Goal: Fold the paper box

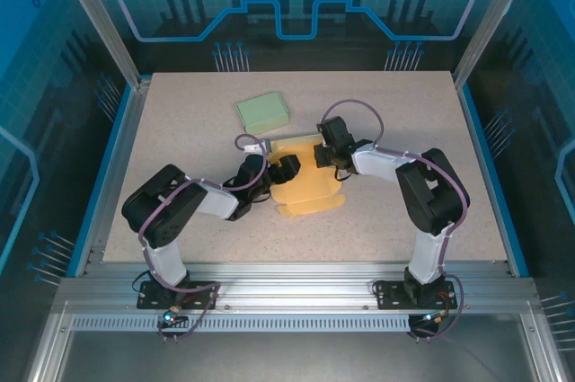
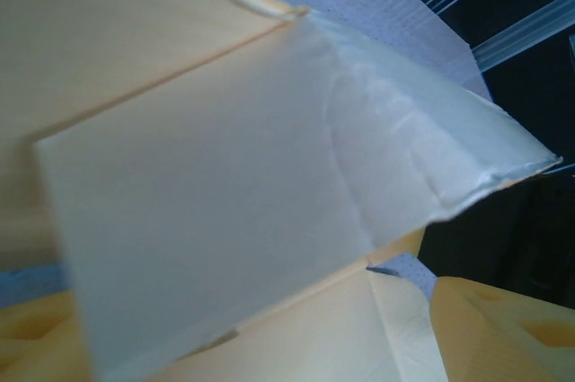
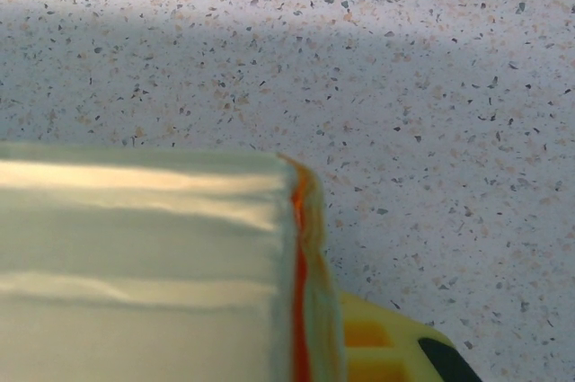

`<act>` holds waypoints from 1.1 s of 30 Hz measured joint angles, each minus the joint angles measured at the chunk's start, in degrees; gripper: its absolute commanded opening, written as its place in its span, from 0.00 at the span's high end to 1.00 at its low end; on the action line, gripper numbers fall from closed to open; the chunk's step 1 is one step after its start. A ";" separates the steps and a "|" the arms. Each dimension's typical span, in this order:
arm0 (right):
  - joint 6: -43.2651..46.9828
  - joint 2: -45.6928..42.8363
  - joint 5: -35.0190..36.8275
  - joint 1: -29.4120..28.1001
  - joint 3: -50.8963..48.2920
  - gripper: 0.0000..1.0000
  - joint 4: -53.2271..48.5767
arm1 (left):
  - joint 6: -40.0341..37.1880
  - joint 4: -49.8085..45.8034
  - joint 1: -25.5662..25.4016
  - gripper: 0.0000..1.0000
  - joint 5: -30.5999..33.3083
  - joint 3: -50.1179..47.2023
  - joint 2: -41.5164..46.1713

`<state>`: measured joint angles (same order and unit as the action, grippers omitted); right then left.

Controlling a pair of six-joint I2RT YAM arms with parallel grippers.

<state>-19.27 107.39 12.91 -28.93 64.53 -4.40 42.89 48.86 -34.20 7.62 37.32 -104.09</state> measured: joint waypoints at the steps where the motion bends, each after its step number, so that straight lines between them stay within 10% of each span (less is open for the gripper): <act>1: 0.00 0.00 0.00 0.00 0.00 1.00 0.00 | 0.00 0.55 -0.07 0.23 -0.39 0.39 -0.81; 17: 0.00 0.28 0.00 -0.15 0.28 1.00 0.15 | -2.75 1.84 -0.20 0.12 -2.56 -9.70 11.69; 28: -0.24 1.18 -0.76 -0.37 1.36 1.00 0.17 | -11.32 -27.04 0.04 0.01 6.91 -12.15 44.70; 33: -0.26 1.33 -1.42 -0.37 1.49 1.00 0.39 | -14.36 -40.02 8.02 0.08 13.68 -10.14 47.41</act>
<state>-19.53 108.73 11.49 -29.30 66.02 -4.01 28.53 8.84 -26.17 21.30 27.18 -56.69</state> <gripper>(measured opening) 0.103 0.949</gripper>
